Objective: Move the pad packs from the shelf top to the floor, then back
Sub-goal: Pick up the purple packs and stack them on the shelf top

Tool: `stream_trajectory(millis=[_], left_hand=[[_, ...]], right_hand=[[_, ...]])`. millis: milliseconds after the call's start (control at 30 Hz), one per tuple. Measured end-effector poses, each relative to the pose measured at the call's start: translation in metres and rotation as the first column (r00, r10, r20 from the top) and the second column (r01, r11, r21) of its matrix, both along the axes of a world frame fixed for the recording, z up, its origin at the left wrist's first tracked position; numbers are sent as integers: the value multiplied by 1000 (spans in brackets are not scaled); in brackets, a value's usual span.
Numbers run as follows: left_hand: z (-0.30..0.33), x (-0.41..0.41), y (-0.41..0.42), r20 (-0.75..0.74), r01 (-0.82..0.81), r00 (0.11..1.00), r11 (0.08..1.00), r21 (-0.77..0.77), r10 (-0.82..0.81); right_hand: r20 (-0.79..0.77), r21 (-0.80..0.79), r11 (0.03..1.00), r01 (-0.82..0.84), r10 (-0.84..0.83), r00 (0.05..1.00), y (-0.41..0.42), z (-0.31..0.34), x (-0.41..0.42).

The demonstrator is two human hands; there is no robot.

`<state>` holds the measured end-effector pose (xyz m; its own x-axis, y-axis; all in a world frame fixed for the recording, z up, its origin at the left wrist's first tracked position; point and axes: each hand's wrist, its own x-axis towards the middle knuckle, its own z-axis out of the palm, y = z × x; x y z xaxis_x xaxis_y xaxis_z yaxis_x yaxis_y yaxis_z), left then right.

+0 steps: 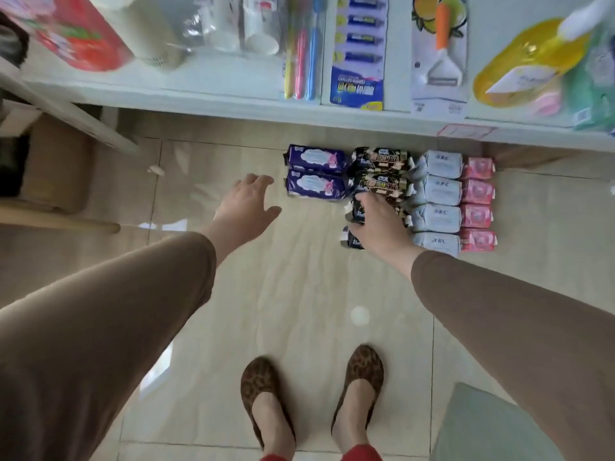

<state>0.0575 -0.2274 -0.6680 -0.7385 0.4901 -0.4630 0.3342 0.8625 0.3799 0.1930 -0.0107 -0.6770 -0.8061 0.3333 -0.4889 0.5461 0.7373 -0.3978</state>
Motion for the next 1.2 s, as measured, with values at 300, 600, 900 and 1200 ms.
stream_trajectory(millis=[300,600,900,1200], left_hand=[[-141,-63,58,-34,-130,990,987,93,134],[-196,-110,121,-34,-25,999,999,22,25],[-164,-77,71,-68,-71,995,997,-22,70],[66,6,-13,12,-167,986,983,79,167]], right_hand=[[-112,437,889,-137,204,972,17,-136,-40],[-66,626,738,-252,373,926,5,-195,-74],[-191,-64,986,-156,141,971,-17,-143,-44],[-80,-450,893,8,-49,996,-9,85,35]])
